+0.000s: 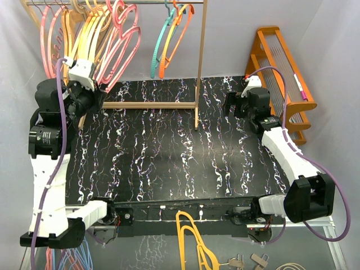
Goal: Organize the hangers
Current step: Place the hanger at the clothesline.
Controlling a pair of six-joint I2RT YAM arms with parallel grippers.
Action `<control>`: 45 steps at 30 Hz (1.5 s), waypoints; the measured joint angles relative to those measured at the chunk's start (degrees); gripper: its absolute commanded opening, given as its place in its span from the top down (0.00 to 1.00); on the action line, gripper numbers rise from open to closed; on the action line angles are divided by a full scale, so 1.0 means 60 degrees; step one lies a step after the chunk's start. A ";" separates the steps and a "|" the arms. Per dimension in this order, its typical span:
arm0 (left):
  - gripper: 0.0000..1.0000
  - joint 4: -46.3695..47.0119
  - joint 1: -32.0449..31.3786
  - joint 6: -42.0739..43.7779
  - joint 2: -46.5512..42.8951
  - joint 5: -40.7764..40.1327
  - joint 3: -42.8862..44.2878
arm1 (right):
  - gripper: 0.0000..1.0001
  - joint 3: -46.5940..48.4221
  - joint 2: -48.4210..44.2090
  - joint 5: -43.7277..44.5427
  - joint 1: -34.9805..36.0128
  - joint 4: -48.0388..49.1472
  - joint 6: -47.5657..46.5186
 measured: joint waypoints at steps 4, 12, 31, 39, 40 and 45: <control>1.00 0.0827 0.0000 -0.0237 0.0397 0.0062 0.0211 | 0.02 -0.0069 -0.0066 0.0004 -0.0004 -0.0004 -0.0004; 1.00 0.2011 0.0000 -0.0368 0.0834 0.0149 0.0419 | 0.02 -0.0189 -0.0066 0.0000 -0.0044 -0.0033 0.0000; 1.00 0.1483 -0.0062 -0.0284 0.2874 0.0459 0.2171 | 0.02 -0.0262 -0.0062 0.0069 -0.0120 0.0004 -0.0007; 1.00 0.0517 -0.0331 -0.0113 0.2885 0.0561 0.2248 | 0.02 -0.0306 -0.0062 -0.0091 -0.0124 0.0004 -0.0004; 1.00 0.0412 -0.0357 -0.0091 0.2918 0.0554 0.2339 | 0.02 -0.0306 -0.0062 -0.0120 -0.0127 0.0004 0.0000; 1.00 -0.0062 -0.0390 -0.0004 0.3042 0.0361 0.2830 | 0.02 -0.0306 -0.0058 -0.0262 -0.0127 0.0004 0.0029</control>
